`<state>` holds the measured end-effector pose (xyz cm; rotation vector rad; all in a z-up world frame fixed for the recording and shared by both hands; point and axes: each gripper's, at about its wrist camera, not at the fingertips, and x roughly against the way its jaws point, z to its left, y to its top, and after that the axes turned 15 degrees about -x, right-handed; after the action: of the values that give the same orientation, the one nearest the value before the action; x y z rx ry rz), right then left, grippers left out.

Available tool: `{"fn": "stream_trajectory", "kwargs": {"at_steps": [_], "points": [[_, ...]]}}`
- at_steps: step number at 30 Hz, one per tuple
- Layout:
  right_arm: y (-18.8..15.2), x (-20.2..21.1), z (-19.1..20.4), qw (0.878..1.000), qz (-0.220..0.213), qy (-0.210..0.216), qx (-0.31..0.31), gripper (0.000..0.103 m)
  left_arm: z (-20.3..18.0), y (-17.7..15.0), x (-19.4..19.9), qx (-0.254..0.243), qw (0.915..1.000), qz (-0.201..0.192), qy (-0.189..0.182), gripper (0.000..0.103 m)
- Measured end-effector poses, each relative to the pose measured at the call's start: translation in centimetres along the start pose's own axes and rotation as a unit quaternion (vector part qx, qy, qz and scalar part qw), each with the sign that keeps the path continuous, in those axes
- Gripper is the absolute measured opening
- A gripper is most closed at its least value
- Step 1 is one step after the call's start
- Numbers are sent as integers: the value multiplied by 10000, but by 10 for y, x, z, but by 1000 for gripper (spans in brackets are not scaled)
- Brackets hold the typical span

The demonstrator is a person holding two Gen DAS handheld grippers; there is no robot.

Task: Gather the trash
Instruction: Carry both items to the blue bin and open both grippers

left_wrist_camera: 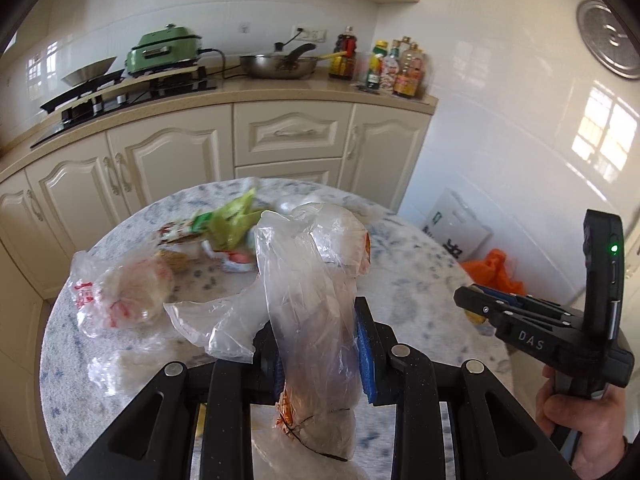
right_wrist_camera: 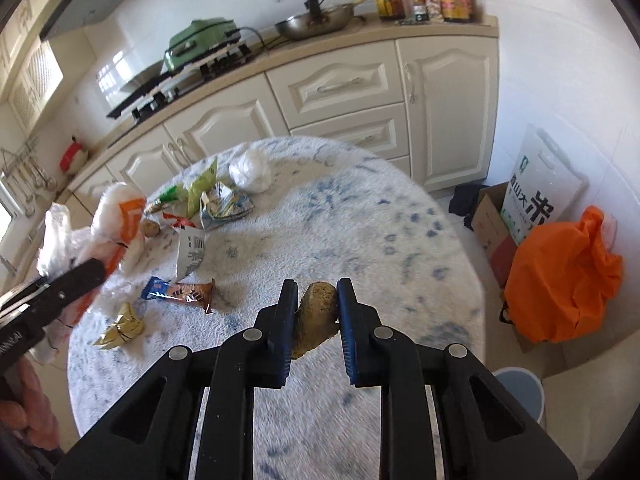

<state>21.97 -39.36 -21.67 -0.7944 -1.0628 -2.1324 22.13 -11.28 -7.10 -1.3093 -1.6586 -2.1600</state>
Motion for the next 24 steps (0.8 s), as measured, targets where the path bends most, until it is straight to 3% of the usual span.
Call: {"fn": "stream_trajectory", "kwargs": {"at_steps": [11, 18, 24], "points": [[15, 107, -85, 9932, -839, -306, -741, 20, -82, 40, 10, -461, 9928, -332, -1055, 25], [5, 161, -173, 9784, -1176, -939, -1415, 20, -181, 65, -15, -1123, 9752, -146, -1902, 25], [-15, 164, -248, 9647, -997, -1376, -2010, 20, -262, 68, -58, -1665, 9553, 337, -2421, 25]]}}
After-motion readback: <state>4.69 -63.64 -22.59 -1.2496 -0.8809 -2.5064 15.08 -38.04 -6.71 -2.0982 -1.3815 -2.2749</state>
